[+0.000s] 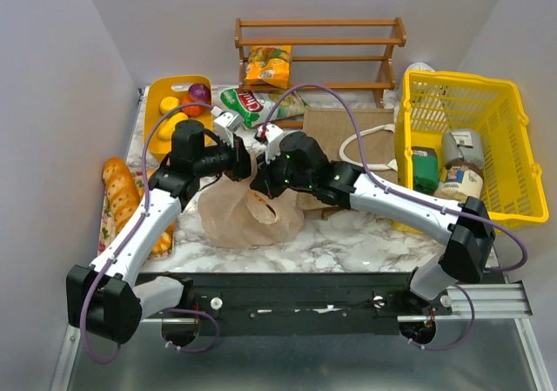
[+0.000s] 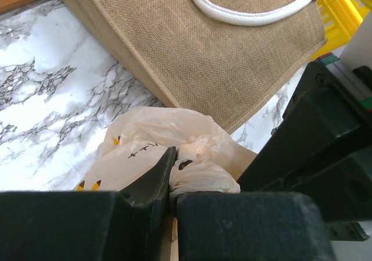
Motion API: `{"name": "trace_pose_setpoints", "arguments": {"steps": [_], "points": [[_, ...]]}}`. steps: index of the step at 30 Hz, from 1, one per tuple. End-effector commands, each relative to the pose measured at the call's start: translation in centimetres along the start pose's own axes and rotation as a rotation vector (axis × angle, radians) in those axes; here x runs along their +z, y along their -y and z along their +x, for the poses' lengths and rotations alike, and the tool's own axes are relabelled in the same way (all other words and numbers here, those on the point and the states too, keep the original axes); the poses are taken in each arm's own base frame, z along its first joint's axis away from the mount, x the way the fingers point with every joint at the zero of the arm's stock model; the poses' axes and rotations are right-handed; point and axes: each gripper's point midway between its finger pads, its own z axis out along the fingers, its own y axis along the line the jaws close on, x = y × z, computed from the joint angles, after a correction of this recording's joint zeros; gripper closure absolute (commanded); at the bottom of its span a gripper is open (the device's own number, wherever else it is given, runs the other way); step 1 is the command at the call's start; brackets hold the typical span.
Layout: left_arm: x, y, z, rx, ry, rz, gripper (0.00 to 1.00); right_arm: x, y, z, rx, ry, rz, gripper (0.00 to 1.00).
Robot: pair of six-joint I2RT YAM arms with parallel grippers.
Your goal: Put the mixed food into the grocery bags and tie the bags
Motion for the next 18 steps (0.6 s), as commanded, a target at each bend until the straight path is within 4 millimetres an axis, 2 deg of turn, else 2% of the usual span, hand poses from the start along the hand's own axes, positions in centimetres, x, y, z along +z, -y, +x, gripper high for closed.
{"name": "trace_pose_setpoints", "arguments": {"steps": [1,3,5,8,9,12,18], "points": [[-0.5,0.3,-3.1,0.105,0.071,-0.02,0.84,-0.1,0.8,5.5,-0.003,-0.186,0.084,0.99],[-0.9,0.3,-2.4,0.093,0.048,-0.03,0.78,-0.6,1.3,5.4,-0.006,-0.181,0.113,0.99],[-1.4,0.2,-1.8,0.091,0.027,-0.052,0.73,-0.9,2.6,5.2,-0.015,-0.174,0.183,0.99],[-2.3,0.0,-1.0,0.093,0.001,-0.096,0.59,-1.4,3.5,4.9,-0.032,-0.165,0.242,0.99],[-2.6,-0.1,-0.9,0.096,-0.003,-0.109,0.48,-1.5,3.7,4.7,-0.035,-0.161,0.25,0.99],[-3.7,-0.4,-0.3,0.106,-0.028,-0.163,0.36,-2.0,3.7,4.3,-0.041,-0.15,0.256,0.99],[-4.8,0.2,1.1,0.144,-0.082,-0.15,0.26,-2.8,3.3,3.4,-0.053,-0.126,0.245,0.99]]}}
